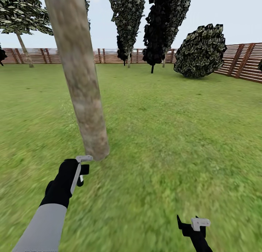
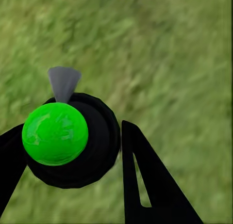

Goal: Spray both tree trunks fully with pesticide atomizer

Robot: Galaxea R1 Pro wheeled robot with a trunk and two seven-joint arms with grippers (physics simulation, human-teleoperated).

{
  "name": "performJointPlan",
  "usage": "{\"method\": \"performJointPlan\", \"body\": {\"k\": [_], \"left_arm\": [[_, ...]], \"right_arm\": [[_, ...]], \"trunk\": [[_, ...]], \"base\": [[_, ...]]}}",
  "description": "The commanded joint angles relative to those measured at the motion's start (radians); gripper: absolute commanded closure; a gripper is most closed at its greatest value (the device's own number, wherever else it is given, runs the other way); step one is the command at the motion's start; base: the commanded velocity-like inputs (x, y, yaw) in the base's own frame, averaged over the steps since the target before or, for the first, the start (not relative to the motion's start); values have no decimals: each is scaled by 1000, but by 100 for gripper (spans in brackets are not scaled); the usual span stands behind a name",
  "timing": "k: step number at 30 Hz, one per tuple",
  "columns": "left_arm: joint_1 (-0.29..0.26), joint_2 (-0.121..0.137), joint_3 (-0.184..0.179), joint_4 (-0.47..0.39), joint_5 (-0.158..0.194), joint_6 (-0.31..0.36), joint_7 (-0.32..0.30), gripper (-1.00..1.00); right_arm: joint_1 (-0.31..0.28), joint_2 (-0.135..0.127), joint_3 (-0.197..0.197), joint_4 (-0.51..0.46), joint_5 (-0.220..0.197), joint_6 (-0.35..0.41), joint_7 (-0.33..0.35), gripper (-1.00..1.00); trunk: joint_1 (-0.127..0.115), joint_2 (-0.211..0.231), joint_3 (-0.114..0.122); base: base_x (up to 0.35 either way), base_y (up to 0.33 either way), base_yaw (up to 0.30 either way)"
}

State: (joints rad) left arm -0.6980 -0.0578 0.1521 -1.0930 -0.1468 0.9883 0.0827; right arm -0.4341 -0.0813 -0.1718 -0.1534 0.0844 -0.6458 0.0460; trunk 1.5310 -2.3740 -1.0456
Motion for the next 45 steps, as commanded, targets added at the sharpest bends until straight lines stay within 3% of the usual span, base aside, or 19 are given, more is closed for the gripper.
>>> {"method": "performJointPlan", "body": {"k": [1, 9, 14, 17, 26, 38, 42, 45], "left_arm": [[-1, -1, 0, 0, -2, -3, -1, 100], [-2, 5, 8, 2, 3, -61, -2, 100], [-11, -58, -3, 0, 5, -61, 1, 100], [-13, -67, -3, -6, 5, -60, 0, 100], [-17, -52, 7, -21, -2, -61, 0, 100], [-15, -63, -3, -41, 3, -60, 0, 100], [-16, -45, 5, -67, 0, -60, -2, 100], [-17, -2, 7, -71, 2, -59, -9, 100]], "right_arm": [[0, 0, 0, 0, 0, 0, 0, -100], [0, 0, 0, 0, 0, 0, 0, -100], [0, 0, 0, 0, 0, 0, 0, -100], [0, 0, 0, 0, 0, 0, 0, -100], [0, 0, 0, 0, 0, 0, 0, -100], [0, 0, 0, 0, 0, 0, 0, -100], [0, 0, 0, 0, 0, 0, 0, -100], [0, 0, 0, 0, 1, 0, 0, -100]], "trunk": [[0, 0, 0], [0, 0, 0], [0, 0, 0], [0, 0, 0], [0, 0, 0], [0, 0, 0], [0, 0, 0], [0, 0, 0]], "base": [[0, 0, 0], [0, 0, 0], [0, 0, 0], [0, 0, 0], [139, 0, 0], [168, 0, 0], [2, 0, 0], [0, 0, 0]]}}
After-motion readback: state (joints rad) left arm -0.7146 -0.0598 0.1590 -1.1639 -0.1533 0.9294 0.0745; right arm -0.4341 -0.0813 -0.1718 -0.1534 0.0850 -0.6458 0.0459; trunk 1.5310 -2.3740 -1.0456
